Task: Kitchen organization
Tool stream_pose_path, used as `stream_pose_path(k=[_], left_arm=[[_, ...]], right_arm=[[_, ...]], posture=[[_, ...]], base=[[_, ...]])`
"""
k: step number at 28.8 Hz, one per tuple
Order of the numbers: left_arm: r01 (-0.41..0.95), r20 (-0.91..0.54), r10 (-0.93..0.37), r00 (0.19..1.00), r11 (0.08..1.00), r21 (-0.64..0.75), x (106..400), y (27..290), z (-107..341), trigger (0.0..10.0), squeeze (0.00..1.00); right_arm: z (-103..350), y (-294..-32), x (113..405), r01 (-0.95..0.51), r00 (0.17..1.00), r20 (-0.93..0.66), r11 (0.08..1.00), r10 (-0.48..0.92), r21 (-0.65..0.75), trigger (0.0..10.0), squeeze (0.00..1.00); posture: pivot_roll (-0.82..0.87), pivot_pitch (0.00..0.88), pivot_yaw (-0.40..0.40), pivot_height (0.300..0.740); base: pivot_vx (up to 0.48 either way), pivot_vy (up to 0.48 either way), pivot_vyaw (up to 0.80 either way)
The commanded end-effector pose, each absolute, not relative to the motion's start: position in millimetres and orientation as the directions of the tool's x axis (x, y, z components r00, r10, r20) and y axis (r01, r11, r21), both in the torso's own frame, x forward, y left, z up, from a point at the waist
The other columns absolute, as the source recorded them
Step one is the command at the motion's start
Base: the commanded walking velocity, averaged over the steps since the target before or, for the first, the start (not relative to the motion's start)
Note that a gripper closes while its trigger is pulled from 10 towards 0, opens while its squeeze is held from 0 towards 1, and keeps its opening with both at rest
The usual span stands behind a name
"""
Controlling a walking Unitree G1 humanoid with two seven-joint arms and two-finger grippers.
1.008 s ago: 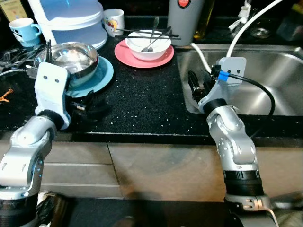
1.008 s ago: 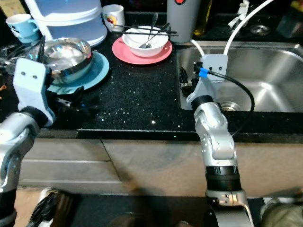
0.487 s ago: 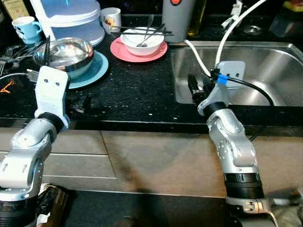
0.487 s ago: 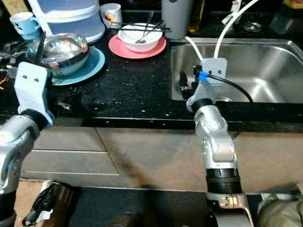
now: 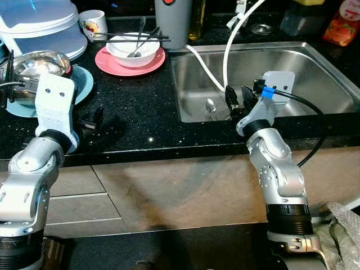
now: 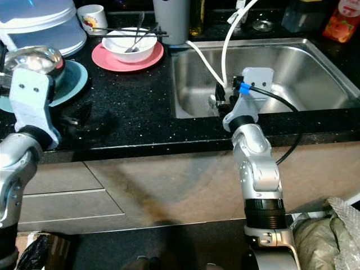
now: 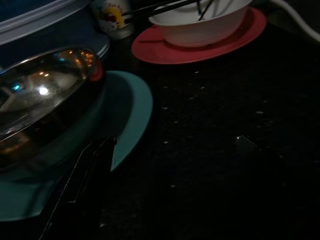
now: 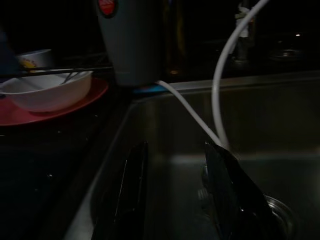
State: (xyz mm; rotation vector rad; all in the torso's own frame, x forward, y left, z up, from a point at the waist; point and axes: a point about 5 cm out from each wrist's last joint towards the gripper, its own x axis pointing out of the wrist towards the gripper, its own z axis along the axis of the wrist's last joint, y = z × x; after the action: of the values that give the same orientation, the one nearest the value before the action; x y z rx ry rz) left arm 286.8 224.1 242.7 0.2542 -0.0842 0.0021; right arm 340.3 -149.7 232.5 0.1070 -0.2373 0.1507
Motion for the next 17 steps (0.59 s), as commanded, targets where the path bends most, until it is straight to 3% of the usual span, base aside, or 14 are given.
stream_pose_path(k=[1,12,17], left_arm=[[-0.033,0.076,0.015,0.997,0.969,0.247,287.3,227.2,240.7,10.0,0.00],[-0.035,0.145,0.001,0.989,0.972,0.232,288.5,221.5,248.0,10.0,0.00],[-0.030,0.157,-0.006,0.988,0.973,0.227,287.9,220.5,249.5,10.0,0.00]], right_arm=[[232.9,-145.5,341.6,-0.182,0.960,0.235,0.978,0.153,0.107,10.0,0.00],[235.6,-145.5,343.6,-0.190,0.958,0.236,0.976,0.161,0.107,10.0,0.00],[235.6,-144.8,343.8,-0.196,0.958,0.234,0.975,0.168,0.105,10.0,0.00]], posture=[[0.08,0.111,-0.010,0.740],[0.07,0.116,-0.008,0.740],[0.07,0.115,-0.008,0.740]], base=[[0.000,0.000,0.00],[0.000,0.000,0.00],[0.291,0.000,0.00]])
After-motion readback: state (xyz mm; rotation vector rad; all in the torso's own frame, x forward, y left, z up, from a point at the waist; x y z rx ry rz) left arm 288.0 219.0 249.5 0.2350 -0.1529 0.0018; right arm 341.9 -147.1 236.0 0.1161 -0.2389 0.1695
